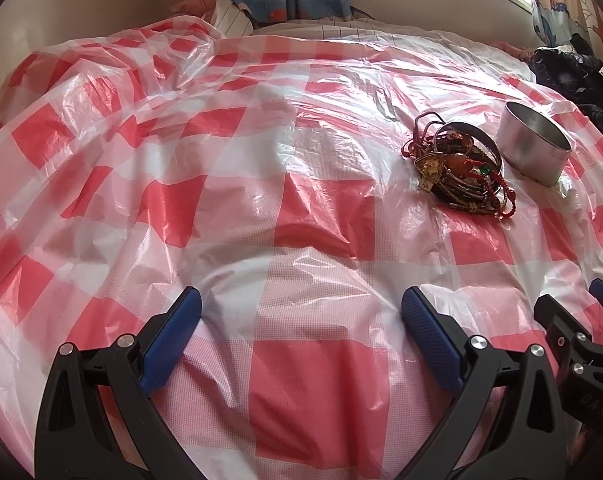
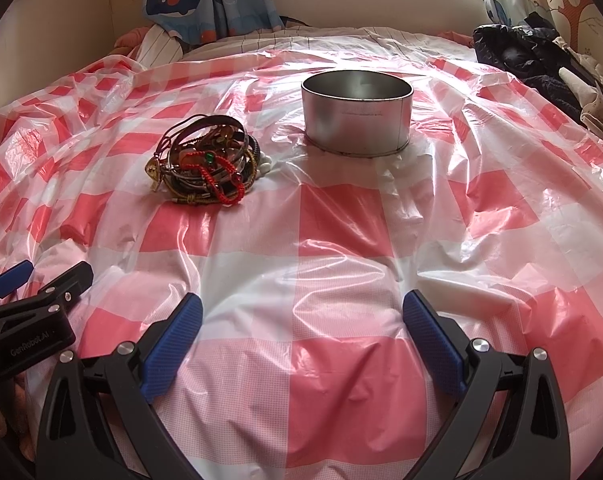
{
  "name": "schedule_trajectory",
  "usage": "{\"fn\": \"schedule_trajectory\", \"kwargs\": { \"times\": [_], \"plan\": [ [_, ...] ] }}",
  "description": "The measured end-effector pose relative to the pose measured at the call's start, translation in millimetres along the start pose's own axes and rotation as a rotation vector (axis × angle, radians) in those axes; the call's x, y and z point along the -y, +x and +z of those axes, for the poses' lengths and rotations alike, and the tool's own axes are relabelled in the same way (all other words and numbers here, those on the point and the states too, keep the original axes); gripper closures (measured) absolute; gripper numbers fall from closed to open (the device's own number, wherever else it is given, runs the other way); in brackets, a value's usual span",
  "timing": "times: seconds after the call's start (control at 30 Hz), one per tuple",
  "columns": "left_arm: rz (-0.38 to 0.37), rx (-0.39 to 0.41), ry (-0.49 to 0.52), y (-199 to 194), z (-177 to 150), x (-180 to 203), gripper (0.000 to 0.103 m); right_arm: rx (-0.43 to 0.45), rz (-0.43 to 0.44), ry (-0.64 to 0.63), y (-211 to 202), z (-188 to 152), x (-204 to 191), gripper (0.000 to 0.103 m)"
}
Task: Organize jewelry
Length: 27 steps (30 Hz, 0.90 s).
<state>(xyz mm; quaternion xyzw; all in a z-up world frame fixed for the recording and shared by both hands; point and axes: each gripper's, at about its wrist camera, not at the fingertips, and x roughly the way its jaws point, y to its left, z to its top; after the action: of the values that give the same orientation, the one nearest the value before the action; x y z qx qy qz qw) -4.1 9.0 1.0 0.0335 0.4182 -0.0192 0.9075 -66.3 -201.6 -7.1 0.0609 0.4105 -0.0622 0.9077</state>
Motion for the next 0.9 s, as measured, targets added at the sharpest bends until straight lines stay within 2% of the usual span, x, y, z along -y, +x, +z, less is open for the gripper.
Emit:
{"fn": "schedule_trajectory", "kwargs": {
  "times": [0.9],
  "plan": [
    [0.001,0.006,0.001,-6.3,1.8,4.0,0.007,0.007,-0.001,0.000,-1.4,-0.2,-0.5,0.007]
  ]
}}
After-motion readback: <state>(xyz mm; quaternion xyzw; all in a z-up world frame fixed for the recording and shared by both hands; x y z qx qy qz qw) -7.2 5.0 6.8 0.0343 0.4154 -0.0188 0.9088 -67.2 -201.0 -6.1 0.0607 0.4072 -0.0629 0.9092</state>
